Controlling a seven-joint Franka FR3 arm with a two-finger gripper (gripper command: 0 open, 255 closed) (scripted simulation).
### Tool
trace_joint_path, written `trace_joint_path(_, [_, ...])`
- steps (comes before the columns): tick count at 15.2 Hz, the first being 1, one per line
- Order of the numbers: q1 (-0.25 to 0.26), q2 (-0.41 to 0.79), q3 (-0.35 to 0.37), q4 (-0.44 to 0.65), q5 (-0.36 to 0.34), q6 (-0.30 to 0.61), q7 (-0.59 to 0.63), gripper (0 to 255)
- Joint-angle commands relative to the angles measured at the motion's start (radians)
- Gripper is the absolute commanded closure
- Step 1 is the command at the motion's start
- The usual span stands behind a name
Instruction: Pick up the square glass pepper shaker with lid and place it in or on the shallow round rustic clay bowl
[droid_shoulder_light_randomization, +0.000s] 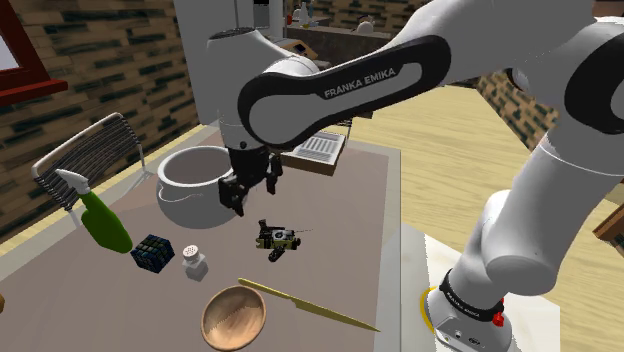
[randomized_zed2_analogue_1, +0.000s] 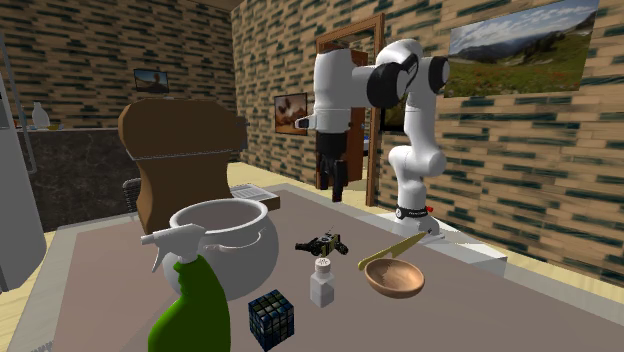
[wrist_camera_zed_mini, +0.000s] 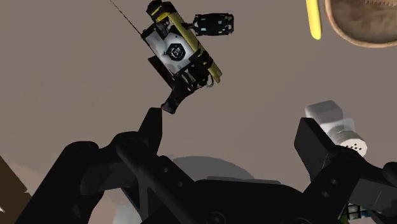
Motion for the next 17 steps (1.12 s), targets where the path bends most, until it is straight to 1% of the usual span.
trace_joint_path(1, [0.016,0.074,0.016,0.054,-0.029,0.012,0.043,0])
trace_joint_path(6, [0.079,0.269,0.036,0.232,-0.113,0.007,0.145,0])
trace_joint_path(9, [0.130,0.391,0.035,0.360,-0.161,-0.012,0.194,0])
trace_joint_path(12, [0.188,0.519,0.026,0.510,-0.204,-0.045,0.232,0])
trace_joint_path(13, [0.195,0.532,0.025,0.527,-0.208,-0.049,0.235,0])
trace_joint_path(17, [0.193,0.543,0.020,0.490,-0.214,-0.002,0.240,0])
